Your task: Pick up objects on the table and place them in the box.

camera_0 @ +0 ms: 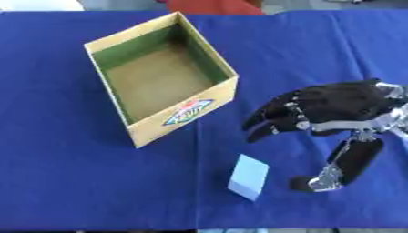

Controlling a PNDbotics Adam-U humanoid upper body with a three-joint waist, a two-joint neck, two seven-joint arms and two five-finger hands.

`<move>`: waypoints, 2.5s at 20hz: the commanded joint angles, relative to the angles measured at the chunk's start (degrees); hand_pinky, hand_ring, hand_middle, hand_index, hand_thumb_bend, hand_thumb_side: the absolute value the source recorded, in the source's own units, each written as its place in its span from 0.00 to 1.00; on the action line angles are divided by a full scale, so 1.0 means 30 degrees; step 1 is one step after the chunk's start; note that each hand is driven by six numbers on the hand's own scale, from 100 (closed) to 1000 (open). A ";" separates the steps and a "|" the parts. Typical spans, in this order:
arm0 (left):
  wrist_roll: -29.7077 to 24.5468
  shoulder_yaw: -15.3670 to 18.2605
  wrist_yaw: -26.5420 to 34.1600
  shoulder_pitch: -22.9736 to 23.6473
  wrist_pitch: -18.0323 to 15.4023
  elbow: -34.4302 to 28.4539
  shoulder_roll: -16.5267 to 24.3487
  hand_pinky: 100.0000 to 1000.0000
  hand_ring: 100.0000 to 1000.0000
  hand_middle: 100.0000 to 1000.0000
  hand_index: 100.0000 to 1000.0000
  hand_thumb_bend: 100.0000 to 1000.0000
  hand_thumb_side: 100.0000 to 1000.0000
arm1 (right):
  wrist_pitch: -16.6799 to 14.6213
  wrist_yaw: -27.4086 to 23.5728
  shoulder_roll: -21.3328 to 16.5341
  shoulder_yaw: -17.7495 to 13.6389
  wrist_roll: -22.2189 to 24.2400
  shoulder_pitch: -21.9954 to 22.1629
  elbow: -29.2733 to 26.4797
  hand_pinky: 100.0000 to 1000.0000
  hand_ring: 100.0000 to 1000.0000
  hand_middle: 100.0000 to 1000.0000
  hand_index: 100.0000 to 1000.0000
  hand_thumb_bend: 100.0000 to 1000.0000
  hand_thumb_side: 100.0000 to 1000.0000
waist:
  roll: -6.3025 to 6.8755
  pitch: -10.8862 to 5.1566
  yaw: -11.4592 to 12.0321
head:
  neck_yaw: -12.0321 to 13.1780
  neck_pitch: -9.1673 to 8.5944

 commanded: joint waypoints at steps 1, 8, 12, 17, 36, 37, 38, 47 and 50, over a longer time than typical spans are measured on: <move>-0.0055 0.0078 0.0057 -0.0196 -0.0004 -0.0272 0.0353 0.73 0.76 0.67 0.79 0.37 0.97 | -0.0156 0.0216 0.0109 -0.0004 0.0349 -0.0232 0.0200 0.84 0.91 0.91 0.93 0.22 0.46 | 0.0059 -0.0242 0.0028 | -0.0074 0.0047; -0.0101 0.0049 0.0093 -0.0232 0.0001 -0.0272 0.0278 0.73 0.76 0.67 0.79 0.37 0.98 | -0.0510 0.0865 0.0939 0.0606 0.0661 -0.0268 0.1313 0.84 0.91 0.91 0.93 0.20 0.43 | 0.0088 -0.0151 0.0102 | -0.0141 0.0062; -0.0126 0.0032 0.0115 -0.0258 0.0003 -0.0272 0.0240 0.73 0.76 0.67 0.79 0.37 0.98 | -0.0797 0.1077 0.1407 0.0946 0.0871 -0.0416 0.2102 0.83 0.91 0.91 0.93 0.19 0.40 | 0.0110 -0.0091 0.0139 | -0.0190 0.0043; -0.0141 0.0038 0.0124 -0.0271 -0.0006 -0.0272 0.0211 0.73 0.76 0.67 0.79 0.37 0.98 | -0.1184 0.1023 0.1642 0.1440 0.1650 -0.0582 0.2870 0.83 0.91 0.92 0.93 0.17 0.34 | 0.0108 -0.0020 0.0193 | -0.0207 0.0057; -0.0287 0.0018 0.0155 -0.0395 -0.0013 -0.0272 0.0168 0.73 0.76 0.66 0.79 0.36 0.97 | -0.1283 0.0104 0.1945 0.2066 0.3718 -0.1001 0.4176 0.80 0.87 0.89 0.91 0.00 0.24 | 0.0044 0.0069 0.0342 | -0.0298 0.0052; -0.0294 0.0015 0.0157 -0.0404 -0.0013 -0.0272 0.0169 0.73 0.76 0.66 0.78 0.36 0.97 | -0.1264 0.0080 0.1974 0.2102 0.3722 -0.1009 0.4226 0.78 0.85 0.87 0.90 0.00 0.25 | 0.0042 0.0074 0.0345 | -0.0299 0.0046; -0.0295 0.0017 0.0161 -0.0412 -0.0010 -0.0272 0.0168 0.73 0.76 0.66 0.78 0.36 0.97 | -0.1214 0.0038 0.2004 0.2121 0.3724 -0.1016 0.4279 0.75 0.83 0.85 0.88 0.00 0.28 | 0.0040 0.0075 0.0348 | -0.0301 0.0049; -0.0253 0.0056 0.0147 -0.0412 0.0024 -0.0272 0.0153 0.73 0.76 0.65 0.78 0.36 0.97 | -0.0806 -0.0041 0.2105 0.1852 0.1671 -0.1132 0.3991 0.48 0.52 0.57 0.65 0.00 0.32 | 0.0038 0.0064 0.0329 | -0.0243 -0.0003; -0.0229 0.0074 0.0140 -0.0394 0.0035 -0.0272 0.0148 0.73 0.76 0.65 0.78 0.36 0.97 | -0.0778 -0.0031 0.2106 0.1845 0.0876 -0.1082 0.3977 0.39 0.47 0.56 0.61 0.00 0.33 | 0.0041 0.0056 0.0317 | -0.0237 -0.0009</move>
